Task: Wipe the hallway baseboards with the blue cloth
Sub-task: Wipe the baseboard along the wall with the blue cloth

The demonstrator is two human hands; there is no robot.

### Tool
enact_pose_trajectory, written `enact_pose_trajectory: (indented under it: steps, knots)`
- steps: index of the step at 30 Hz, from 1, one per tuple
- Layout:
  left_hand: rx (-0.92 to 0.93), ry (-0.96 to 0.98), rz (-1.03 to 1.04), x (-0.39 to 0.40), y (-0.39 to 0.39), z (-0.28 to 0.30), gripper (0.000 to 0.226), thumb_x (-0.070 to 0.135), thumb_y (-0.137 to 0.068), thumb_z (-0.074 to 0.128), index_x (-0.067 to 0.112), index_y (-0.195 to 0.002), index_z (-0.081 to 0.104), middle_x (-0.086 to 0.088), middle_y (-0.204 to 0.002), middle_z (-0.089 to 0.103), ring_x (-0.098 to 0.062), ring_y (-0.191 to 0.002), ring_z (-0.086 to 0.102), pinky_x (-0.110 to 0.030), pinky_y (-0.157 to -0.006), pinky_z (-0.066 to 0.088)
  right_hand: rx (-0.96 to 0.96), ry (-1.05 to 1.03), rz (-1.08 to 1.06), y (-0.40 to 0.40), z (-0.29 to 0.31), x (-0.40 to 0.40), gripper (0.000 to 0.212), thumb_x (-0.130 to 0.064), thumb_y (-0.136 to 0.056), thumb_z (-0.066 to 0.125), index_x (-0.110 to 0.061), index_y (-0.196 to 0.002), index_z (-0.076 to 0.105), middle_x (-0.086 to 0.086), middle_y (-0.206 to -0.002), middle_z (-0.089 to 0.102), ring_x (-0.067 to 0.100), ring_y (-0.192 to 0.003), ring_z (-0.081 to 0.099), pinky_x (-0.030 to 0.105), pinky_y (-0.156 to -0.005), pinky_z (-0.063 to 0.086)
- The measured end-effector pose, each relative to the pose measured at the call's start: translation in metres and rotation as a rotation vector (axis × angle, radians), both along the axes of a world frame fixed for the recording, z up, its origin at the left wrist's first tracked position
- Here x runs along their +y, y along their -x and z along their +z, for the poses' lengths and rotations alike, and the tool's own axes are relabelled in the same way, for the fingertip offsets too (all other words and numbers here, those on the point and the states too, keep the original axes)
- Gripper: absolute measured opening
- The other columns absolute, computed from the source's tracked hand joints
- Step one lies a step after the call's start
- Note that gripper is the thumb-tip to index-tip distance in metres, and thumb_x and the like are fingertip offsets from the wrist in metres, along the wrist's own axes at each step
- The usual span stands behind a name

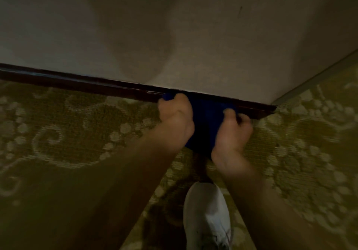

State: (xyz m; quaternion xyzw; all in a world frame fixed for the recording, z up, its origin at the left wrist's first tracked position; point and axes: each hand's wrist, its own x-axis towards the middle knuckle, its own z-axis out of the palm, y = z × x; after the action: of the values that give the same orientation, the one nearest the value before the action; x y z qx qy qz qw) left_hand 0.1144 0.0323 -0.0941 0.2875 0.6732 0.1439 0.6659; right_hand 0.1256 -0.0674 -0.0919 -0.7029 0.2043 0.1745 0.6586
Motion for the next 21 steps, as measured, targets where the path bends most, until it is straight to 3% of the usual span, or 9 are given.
enact_pose_trajectory:
  steps: [2, 4, 7, 9, 12, 16, 18, 21]
  knots:
    - [-0.049, 0.065, -0.100, -0.007, 0.004, 0.007, 0.050, 0.017, -0.099, 0.050, 0.013, -0.147, 0.037, -0.009, -0.144, 0.048, -0.029, -0.127, 0.049, -0.039, -0.107, 0.041, 0.006, 0.025, -0.094, -0.002, -0.005, -0.006, 0.018, -0.016, -0.095, 0.056, -0.027, -0.082, 0.051, -0.006, -0.085, 0.058, 0.009, -0.078, 0.056, 0.023, -0.066, 0.043]
    - [-0.077, 0.053, -0.057, -0.002, 0.009, 0.002, 0.050, 0.018, -0.096, 0.056, 0.013, -0.144, 0.041, -0.011, -0.137, 0.054, -0.031, -0.119, 0.055, -0.046, -0.105, 0.045, 0.022, 0.023, -0.077, -0.001, -0.007, 0.000, 0.023, -0.015, -0.096, 0.056, -0.030, -0.080, 0.048, -0.008, -0.085, 0.056, 0.008, -0.078, 0.055, 0.025, -0.071, 0.044]
    - [-0.062, -0.008, 0.114, 0.020, 0.027, 0.009, 0.047, 0.022, -0.095, 0.057, 0.010, -0.140, 0.046, -0.013, -0.133, 0.057, -0.032, -0.115, 0.057, -0.047, -0.103, 0.047, 0.083, -0.029, 0.116, 0.002, 0.000, 0.026, 0.027, -0.020, -0.096, 0.060, -0.033, -0.077, 0.045, -0.009, -0.085, 0.054, 0.006, -0.078, 0.054, 0.028, -0.079, 0.049]
    - [-0.009, -0.068, 0.221, 0.040, 0.039, 0.010, 0.048, 0.024, -0.095, 0.056, 0.007, -0.140, 0.046, -0.013, -0.136, 0.056, -0.031, -0.120, 0.056, -0.041, -0.103, 0.046, 0.129, -0.010, 0.294, 0.008, 0.000, 0.045, 0.022, -0.025, -0.093, 0.065, -0.030, -0.078, 0.049, -0.004, -0.087, 0.060, 0.015, -0.084, 0.060, 0.037, -0.089, 0.054]
    - [0.067, -0.181, 0.303, 0.066, 0.056, 0.010, 0.054, 0.026, -0.095, 0.057, 0.011, -0.144, 0.042, -0.009, -0.140, 0.052, -0.028, -0.122, 0.054, -0.036, -0.102, 0.044, 0.187, 0.019, 0.502, 0.017, 0.002, 0.069, 0.013, -0.028, -0.090, 0.068, -0.019, -0.084, 0.061, 0.009, -0.094, 0.070, 0.027, -0.091, 0.067, 0.048, -0.090, 0.056]
    - [0.060, -0.220, 0.338, 0.071, 0.057, 0.007, 0.049, 0.021, -0.096, 0.053, 0.014, -0.144, 0.044, -0.009, -0.138, 0.053, -0.028, -0.121, 0.054, -0.043, -0.108, 0.042, 0.226, 0.016, 0.483, 0.016, 0.000, 0.078, 0.018, -0.026, -0.089, 0.067, -0.011, -0.083, 0.061, 0.012, -0.094, 0.070, 0.029, -0.089, 0.067, 0.044, -0.087, 0.056]
    - [0.099, -0.239, 0.237, 0.061, 0.053, 0.004, 0.044, 0.018, -0.097, 0.051, 0.011, -0.140, 0.048, -0.016, -0.134, 0.057, -0.033, -0.120, 0.056, -0.045, -0.105, 0.045, 0.162, 0.072, 0.382, 0.013, -0.001, 0.071, 0.018, -0.027, -0.088, 0.067, -0.013, -0.079, 0.060, 0.007, -0.088, 0.069, 0.025, -0.084, 0.065, 0.038, -0.079, 0.053]
    - [-0.011, -0.070, -0.149, 0.052, 0.060, -0.003, 0.039, 0.021, -0.098, 0.054, 0.006, -0.134, 0.052, -0.018, -0.130, 0.061, -0.034, -0.112, 0.062, -0.042, -0.086, 0.056, 0.077, 0.128, 0.107, 0.000, 0.001, 0.056, 0.008, -0.024, -0.089, 0.063, -0.016, -0.092, 0.063, 0.002, -0.097, 0.067, 0.019, -0.087, 0.060, 0.031, -0.079, 0.047]
